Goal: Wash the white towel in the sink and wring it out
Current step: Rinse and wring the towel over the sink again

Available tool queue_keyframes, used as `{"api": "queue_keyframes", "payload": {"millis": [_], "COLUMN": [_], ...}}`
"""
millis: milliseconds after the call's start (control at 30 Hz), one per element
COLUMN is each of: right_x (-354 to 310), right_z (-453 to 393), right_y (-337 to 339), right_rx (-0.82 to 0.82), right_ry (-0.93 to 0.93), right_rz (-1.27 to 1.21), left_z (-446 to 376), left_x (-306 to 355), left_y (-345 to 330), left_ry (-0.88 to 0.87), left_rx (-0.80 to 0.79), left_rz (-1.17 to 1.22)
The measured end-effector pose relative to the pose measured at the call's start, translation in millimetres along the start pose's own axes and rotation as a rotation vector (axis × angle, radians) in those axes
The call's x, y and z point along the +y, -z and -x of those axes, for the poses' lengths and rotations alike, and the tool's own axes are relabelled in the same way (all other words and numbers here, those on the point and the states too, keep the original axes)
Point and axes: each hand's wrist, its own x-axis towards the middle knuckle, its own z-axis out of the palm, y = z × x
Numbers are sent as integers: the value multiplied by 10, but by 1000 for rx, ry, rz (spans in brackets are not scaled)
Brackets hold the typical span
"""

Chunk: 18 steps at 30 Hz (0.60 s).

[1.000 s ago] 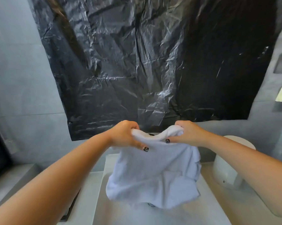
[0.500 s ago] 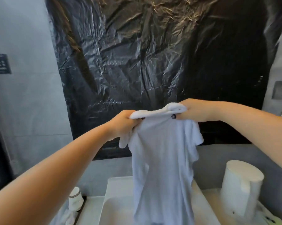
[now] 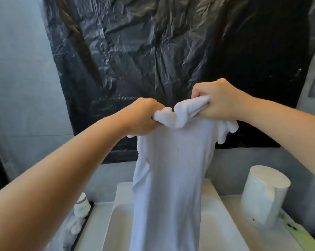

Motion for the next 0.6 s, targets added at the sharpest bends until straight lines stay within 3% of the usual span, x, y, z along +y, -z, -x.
{"api": "queue_keyframes", "payload": {"millis": [200, 333, 433, 500, 600], "right_x": [117, 117, -120, -324, -357], "right_z": [721, 1631, 2286, 2533, 2669], "right_y": [-1218, -2537, -3348, -3648, -3947], "right_rx": [-338, -712, -944, -831, -596], "right_ry": [-273, -504, -532, -455, -439], "right_rz": [-96, -181, -105, -6, 48], "left_z": [432, 928, 1355, 1582, 1706], "left_x": [-546, -777, -770, -665, -502], "left_y": [-1266, -2486, -3383, -3778, -4089], "left_ry": [217, 375, 454, 529, 591], "left_rx": [-281, -669, -848, -825, -620], "left_rz": [212, 188, 120, 14, -121]}}
